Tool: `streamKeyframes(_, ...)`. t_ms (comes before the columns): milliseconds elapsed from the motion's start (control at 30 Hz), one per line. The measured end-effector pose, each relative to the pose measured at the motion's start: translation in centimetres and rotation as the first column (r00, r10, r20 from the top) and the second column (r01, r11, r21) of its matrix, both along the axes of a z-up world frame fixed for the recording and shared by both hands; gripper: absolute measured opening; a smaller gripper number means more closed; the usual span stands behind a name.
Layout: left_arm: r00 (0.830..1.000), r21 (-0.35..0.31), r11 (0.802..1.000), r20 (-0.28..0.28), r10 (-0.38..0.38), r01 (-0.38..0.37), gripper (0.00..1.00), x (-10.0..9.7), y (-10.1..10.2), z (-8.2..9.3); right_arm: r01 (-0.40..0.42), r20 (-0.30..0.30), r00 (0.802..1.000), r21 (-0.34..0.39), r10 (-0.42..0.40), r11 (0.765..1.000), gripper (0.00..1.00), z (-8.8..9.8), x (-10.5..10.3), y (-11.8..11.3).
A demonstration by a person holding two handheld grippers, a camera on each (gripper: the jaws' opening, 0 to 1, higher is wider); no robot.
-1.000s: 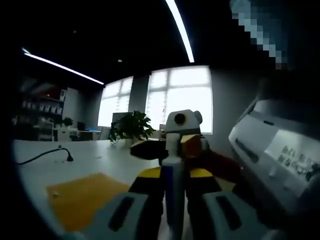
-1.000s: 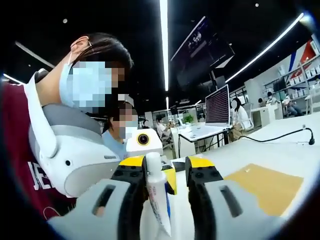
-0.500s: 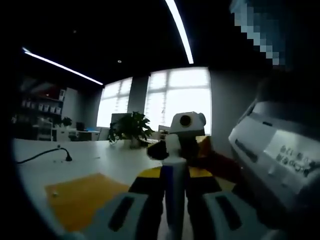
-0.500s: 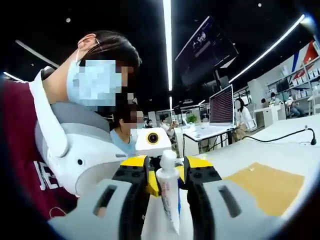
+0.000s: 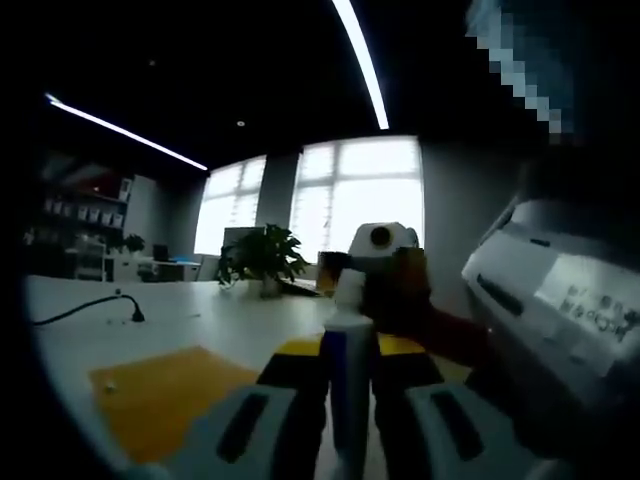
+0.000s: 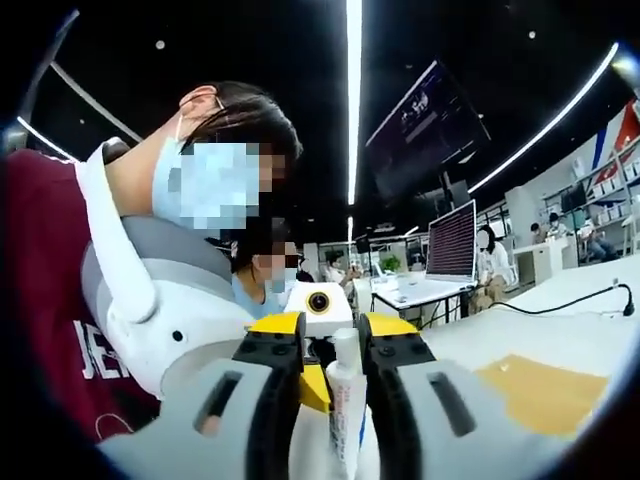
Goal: Pick up the toothpaste unscrew the cap squeeze it onto the small board screw the cap back on and return it to the table
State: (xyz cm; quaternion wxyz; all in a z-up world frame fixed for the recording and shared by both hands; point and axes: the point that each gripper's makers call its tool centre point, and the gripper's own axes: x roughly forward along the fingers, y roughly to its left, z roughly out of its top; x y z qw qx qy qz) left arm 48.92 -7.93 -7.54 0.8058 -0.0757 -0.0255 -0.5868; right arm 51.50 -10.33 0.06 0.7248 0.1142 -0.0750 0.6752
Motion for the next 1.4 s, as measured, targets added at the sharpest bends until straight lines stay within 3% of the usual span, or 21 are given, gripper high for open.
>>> streamKeyframes(133, 1.000, 0.001, 1.000, 0.005, -0.005, 0.005, 0.15, -0.2, 0.0, 0.0, -0.008, -0.033, 0.999, 0.013, 0.009, 1.000, 0.10, 0.2, 0.3, 0.1)
streamKeyframes(267, 1.000, 0.004, 1.000, 0.012, -0.003, 0.003, 0.15, -0.3, 0.2, 0.0, -0.017, -0.058, 0.998, -0.008, 0.017, 1.000, 0.09, 0.1, 0.1, 0.2)
streamKeyframes(300, 1.000, 0.007, 1.000, 0.016, -0.004, 0.004, 0.15, -0.3, 0.2, 0.0, -0.021, -0.078, 0.997, -0.032, 0.019, 0.999, 0.09, -0.4, -1.0, 0.3)
streamKeyframes(400, 1.000, 0.009, 1.000, 0.019, -0.007, 0.007, 0.15, -0.3, 0.2, 0.0, -0.031, -0.177, 0.984, -0.071, 0.018, 0.997, 0.08, -1.1, -1.4, 0.2)
streamKeyframes(467, 1.000, 0.008, 1.000, 0.016, -0.005, 0.005, 0.15, 0.0, 0.3, -0.1, -0.024, -0.206, 0.979, -0.083, 0.007, 0.996, 0.07, -2.9, -3.3, 5.2)
streamKeyframes(600, 0.999, 0.010, 1.000, 0.030, -0.012, 0.012, 0.15, -0.3, 0.3, -0.1, -0.073, -0.298, 0.953, -0.079, 0.046, 0.994, 0.04, -2.8, -3.4, 6.0)
streamKeyframes(633, 0.999, 0.010, 1.000, 0.031, -0.011, 0.011, 0.15, -0.3, 0.3, -0.1, -0.067, -0.277, 0.960, -0.080, 0.042, 0.995, 0.04, -2.8, -3.2, 6.0)
streamKeyframes(667, 1.000, 0.009, 1.000, 0.028, -0.013, 0.013, 0.15, -0.3, 0.4, -0.1, -0.039, -0.188, 0.982, -0.101, 0.019, 0.994, 0.04, -2.9, -3.0, 6.1)
streamKeyframes(833, 1.000, 0.001, 1.000, 0.022, -0.003, 0.003, 0.15, -0.1, 0.4, -0.1, -0.021, -0.198, 0.980, -0.113, -0.002, 0.993, 0.05, -2.7, -3.2, 6.2)
streamKeyframes(933, 1.000, -0.015, 1.000, 0.019, -0.011, 0.012, 0.15, -0.1, 0.4, 0.0, -0.007, -0.160, 0.987, -0.102, -0.010, 0.995, 0.11, -2.5, -3.0, 6.4)
streamKeyframes(1033, 1.000, -0.017, 1.000, 0.028, -0.010, 0.011, 0.15, -0.2, 0.4, 0.1, -0.027, -0.173, 0.985, -0.041, 0.019, 0.999, 0.18, -1.9, -3.5, 6.0)
streamKeyframes(1267, 0.999, -0.011, 1.000, 0.041, -0.019, 0.020, 0.15, -0.6, 0.3, 0.0, -0.037, -0.260, 0.965, 0.003, 0.036, 0.999, 0.18, -3.3, -3.3, 4.7)
streamKeyframes(1400, 0.998, -0.005, 1.000, 0.051, -0.023, 0.023, 0.15, -0.6, 0.3, 0.0, -0.048, -0.272, 0.961, 0.014, 0.050, 0.999, 0.18, -3.3, -3.2, 5.1)
